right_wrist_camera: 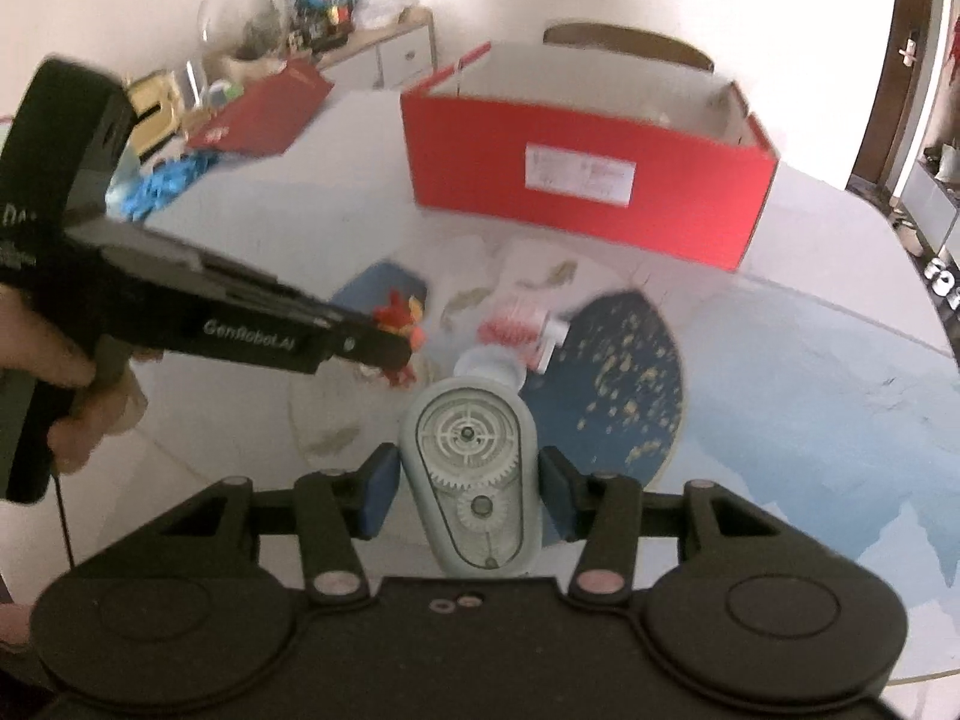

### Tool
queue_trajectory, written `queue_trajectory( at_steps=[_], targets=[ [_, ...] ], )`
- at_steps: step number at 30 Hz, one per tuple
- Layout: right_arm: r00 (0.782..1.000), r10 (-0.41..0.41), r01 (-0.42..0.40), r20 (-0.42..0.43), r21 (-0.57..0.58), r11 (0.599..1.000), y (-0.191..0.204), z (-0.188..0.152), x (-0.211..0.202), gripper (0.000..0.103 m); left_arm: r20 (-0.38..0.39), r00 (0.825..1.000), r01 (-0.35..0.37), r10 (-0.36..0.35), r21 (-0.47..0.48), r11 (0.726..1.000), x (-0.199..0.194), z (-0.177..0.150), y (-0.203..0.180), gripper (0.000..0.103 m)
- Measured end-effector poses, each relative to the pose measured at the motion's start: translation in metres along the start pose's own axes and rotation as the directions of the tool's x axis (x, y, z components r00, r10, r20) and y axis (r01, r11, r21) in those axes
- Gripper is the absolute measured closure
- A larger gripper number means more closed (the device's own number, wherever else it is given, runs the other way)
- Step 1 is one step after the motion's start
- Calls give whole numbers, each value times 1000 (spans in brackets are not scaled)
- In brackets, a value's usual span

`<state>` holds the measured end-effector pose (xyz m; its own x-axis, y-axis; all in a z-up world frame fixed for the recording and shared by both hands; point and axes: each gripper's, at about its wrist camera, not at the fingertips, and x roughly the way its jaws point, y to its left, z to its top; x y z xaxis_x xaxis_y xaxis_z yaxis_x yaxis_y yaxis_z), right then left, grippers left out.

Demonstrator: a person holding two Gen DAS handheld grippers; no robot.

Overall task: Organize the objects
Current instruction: 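Lift and carry the keychain and tape dispenser with both grippers over the box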

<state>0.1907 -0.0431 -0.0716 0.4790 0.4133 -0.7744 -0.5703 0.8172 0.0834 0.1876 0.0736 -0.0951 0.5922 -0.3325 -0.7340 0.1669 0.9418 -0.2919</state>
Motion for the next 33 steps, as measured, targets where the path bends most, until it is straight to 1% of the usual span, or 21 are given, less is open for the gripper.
queue_trajectory(
  at_steps=[2,4,9,14,21,25,33],
  targets=[
    [1000,-12,12,16,2,1000,-2,9,-8,54,10,1000,20,-20,-26,999,-7,5,2,88],
    [999,-25,25,32,3,1000,-4,19,-15,54,19,999,34,-33,-31,999,-14,11,1,88],
    [996,-61,60,65,14,998,-14,51,-25,54,41,998,50,-50,-8,999,-28,33,-3,88],
    [992,-76,73,98,35,997,-30,80,-29,54,78,995,63,-64,4,998,-39,60,-4,88],
    [984,-90,88,151,19,996,-44,118,-32,54,138,988,52,-63,80,995,-56,105,-7,88],
    [978,-97,98,183,4,995,-51,138,-33,54,164,985,31,-49,112,993,-60,129,-6,88],
    [972,-118,118,203,8,993,-70,181,-17,54,193,981,-20,-11,157,987,-59,175,1,88]
  ],
)
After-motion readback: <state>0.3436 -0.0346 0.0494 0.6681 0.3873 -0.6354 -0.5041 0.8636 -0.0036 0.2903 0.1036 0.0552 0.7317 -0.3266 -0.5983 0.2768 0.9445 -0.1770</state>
